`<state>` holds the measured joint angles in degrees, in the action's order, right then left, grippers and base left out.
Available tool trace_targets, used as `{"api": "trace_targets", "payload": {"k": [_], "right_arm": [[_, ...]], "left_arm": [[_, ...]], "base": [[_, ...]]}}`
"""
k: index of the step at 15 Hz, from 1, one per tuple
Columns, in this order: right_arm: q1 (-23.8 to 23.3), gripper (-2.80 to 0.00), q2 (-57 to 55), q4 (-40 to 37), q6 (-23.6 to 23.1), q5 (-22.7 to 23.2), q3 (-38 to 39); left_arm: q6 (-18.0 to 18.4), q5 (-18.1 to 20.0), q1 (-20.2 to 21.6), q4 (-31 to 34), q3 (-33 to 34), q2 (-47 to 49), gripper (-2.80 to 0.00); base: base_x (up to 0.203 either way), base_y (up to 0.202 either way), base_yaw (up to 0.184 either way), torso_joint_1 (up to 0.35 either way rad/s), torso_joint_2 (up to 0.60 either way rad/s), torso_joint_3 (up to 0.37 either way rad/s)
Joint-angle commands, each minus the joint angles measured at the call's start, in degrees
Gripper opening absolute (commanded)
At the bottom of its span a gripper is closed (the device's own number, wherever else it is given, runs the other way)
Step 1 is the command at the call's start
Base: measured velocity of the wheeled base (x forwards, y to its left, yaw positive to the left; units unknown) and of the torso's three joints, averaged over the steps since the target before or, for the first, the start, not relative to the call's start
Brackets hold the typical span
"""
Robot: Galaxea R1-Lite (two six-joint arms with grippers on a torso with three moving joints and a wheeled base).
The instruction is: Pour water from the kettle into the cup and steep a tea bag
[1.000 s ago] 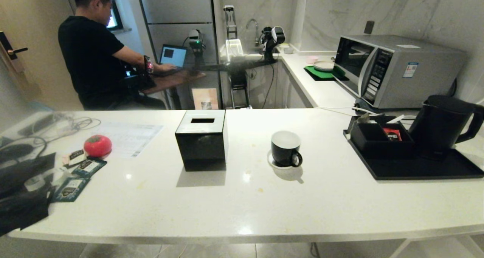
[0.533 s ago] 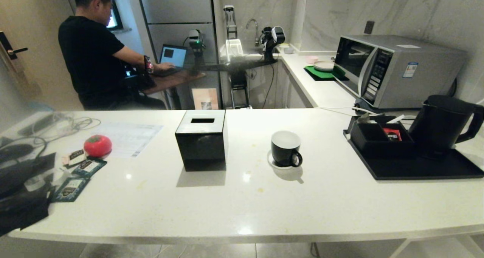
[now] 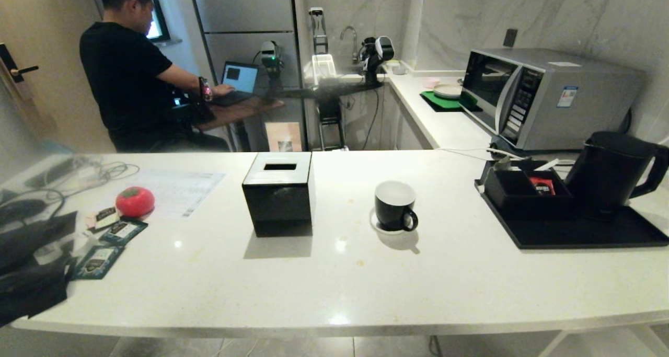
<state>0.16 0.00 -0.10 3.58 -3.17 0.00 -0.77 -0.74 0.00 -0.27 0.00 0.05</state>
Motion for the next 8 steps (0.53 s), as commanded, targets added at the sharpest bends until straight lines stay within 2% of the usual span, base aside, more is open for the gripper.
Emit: {"api": "trace_targets", "payload": {"k": [1, 8], "right_arm": [[0.0, -2.80, -0.1, 0.0, 0.0, 0.0, 0.0], [0.0, -2.80, -0.1, 0.0, 0.0, -0.1, 0.0]], "left_arm": [[0.0, 0.0, 0.0, 0.0, 0.0, 0.0, -2.80], [0.0, 0.0, 0.0, 0.0, 0.0, 0.0, -2.80]], "base": [[0.000, 0.000, 0.000, 0.000, 0.00, 0.000], [0.000, 0.000, 0.000, 0.000, 0.00, 0.000]]}}
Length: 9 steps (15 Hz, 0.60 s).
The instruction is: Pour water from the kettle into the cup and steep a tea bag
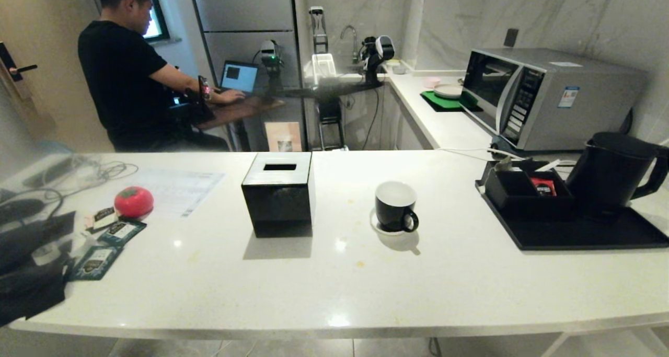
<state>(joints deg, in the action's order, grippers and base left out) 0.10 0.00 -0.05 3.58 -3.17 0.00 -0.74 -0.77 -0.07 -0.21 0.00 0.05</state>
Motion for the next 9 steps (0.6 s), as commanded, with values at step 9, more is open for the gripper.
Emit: {"api": "trace_targets", "payload": {"k": [9], "right_arm": [[0.1, -2.80, -0.1, 0.0, 0.0, 0.0, 0.0]], "left_arm": [[0.0, 0.0, 0.1, -0.1, 0.0, 0.0, -2.80]], "base": [[0.000, -0.177, 0.003, 0.003, 0.00, 0.003]]}}
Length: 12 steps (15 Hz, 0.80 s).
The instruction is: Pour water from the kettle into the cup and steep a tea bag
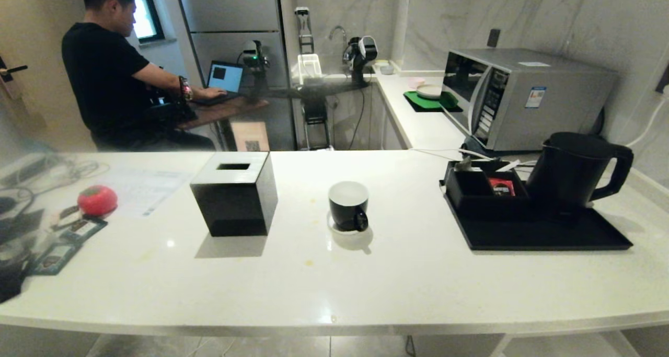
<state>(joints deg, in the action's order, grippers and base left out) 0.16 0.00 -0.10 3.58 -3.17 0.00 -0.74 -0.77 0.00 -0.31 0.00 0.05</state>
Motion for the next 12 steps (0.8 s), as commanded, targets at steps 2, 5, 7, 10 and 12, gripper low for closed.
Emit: {"api": "trace_targets", "payload": {"k": [2, 5, 7, 10, 12], "right_arm": [[0.0, -2.80, -0.1, 0.0, 0.0, 0.0, 0.0], [0.0, -2.80, 0.0, 0.0, 0.0, 0.0, 0.0], [0.0, -2.80, -0.1, 0.0, 0.0, -0.1, 0.0], [0.0, -2.80, -0.1, 0.0, 0.0, 0.0, 0.0], [0.0, -2.80, -0.1, 0.0, 0.0, 0.0, 0.0]], "left_arm": [[0.0, 0.0, 0.0, 0.0, 0.0, 0.0, -2.80], [0.0, 0.0, 0.0, 0.0, 0.0, 0.0, -2.80], [0.0, -0.1, 0.0, 0.0, 0.0, 0.0, -2.80], [0.0, -0.2, 0.0, 0.0, 0.0, 0.0, -2.80], [0.0, -0.2, 0.0, 0.0, 0.0, 0.0, -2.80]], "base": [[0.000, -0.193, 0.001, 0.003, 0.00, 0.006], [0.000, -0.194, 0.000, 0.004, 0.00, 0.001], [0.000, -0.147, -0.003, 0.003, 0.00, 0.001], [0.000, -0.018, 0.001, 0.001, 0.00, 0.002], [0.000, 0.000, 0.000, 0.000, 0.00, 0.000]]}}
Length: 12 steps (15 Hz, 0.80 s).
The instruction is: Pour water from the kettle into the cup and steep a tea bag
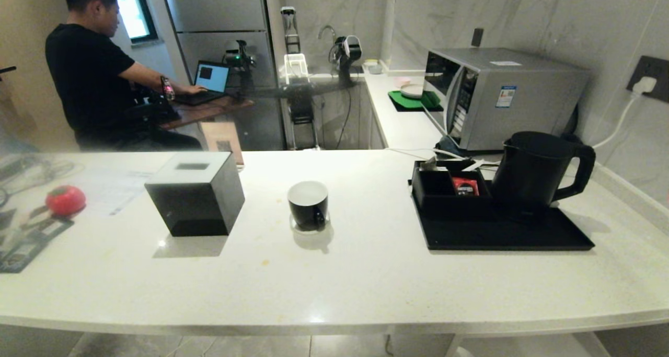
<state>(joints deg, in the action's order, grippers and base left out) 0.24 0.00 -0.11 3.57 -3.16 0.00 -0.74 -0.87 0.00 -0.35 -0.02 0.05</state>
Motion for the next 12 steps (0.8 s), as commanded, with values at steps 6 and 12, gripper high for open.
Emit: {"api": "trace_targets", "payload": {"k": [6, 12], "right_arm": [[-0.1, -2.80, -0.1, 0.0, 0.0, 0.0, 0.0], [-0.1, -2.80, -0.1, -0.1, -0.3, 0.0, 0.0]], "left_arm": [[0.0, -0.1, 0.0, 0.1, 0.0, 0.0, -2.80], [0.0, -0.1, 0.0, 0.0, 0.0, 0.0, -2.80]], "base": [[0.000, 0.000, 0.000, 0.000, 0.00, 0.000], [0.000, 0.000, 0.000, 0.000, 0.00, 0.000]]}}
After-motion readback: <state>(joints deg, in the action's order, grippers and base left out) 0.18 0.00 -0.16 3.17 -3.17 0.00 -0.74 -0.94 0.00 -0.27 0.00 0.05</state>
